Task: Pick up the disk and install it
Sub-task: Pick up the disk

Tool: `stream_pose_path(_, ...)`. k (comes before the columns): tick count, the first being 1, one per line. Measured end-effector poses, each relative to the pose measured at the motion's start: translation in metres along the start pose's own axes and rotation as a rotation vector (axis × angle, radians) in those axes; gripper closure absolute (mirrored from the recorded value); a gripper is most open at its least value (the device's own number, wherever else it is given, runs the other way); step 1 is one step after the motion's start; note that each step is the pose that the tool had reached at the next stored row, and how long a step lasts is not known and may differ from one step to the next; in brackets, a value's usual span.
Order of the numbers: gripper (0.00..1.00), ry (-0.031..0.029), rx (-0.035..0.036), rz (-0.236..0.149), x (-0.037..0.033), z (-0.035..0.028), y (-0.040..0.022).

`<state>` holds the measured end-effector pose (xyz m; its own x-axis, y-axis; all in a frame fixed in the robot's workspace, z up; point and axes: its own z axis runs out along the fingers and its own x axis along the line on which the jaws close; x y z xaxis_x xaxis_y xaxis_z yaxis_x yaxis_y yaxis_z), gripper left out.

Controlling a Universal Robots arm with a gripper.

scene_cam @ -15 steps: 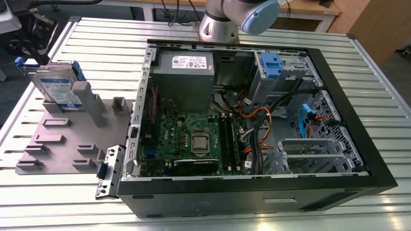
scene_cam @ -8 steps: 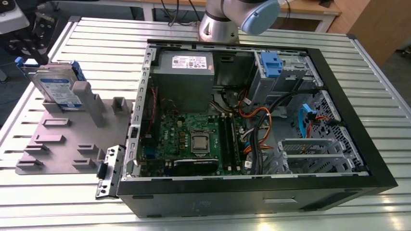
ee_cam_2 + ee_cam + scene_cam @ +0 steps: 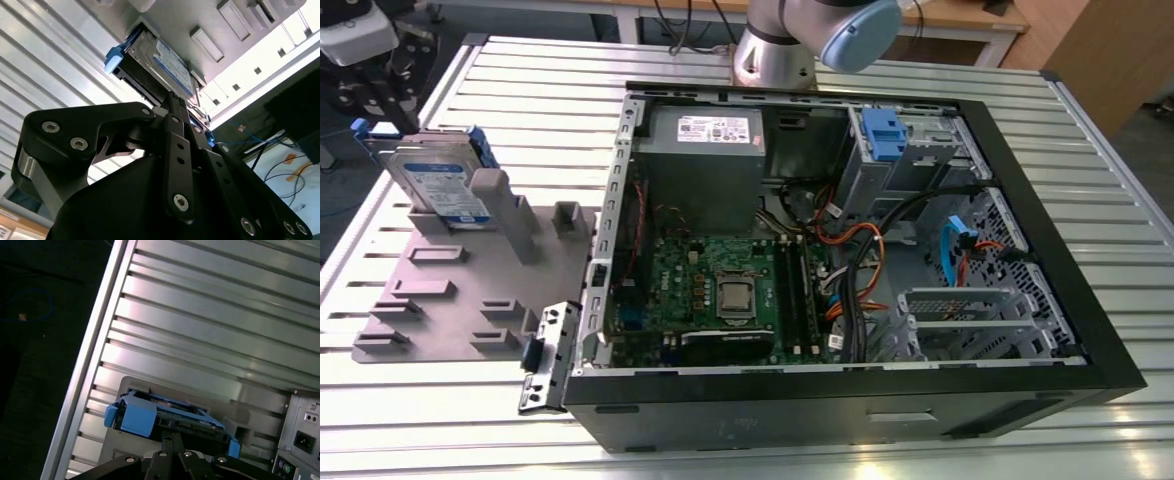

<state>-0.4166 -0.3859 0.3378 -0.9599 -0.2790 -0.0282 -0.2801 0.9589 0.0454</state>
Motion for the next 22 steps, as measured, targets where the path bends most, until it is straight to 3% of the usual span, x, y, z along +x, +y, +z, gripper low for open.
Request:
stream_pose_path(10, 0.89, 0.0077, -0.0047, -0.169, 0.0, 0.0, 0.0)
stream_pose_path(22, 0.89, 0.0154, -0.0095, -0.338, 0.0, 0.0, 0.0)
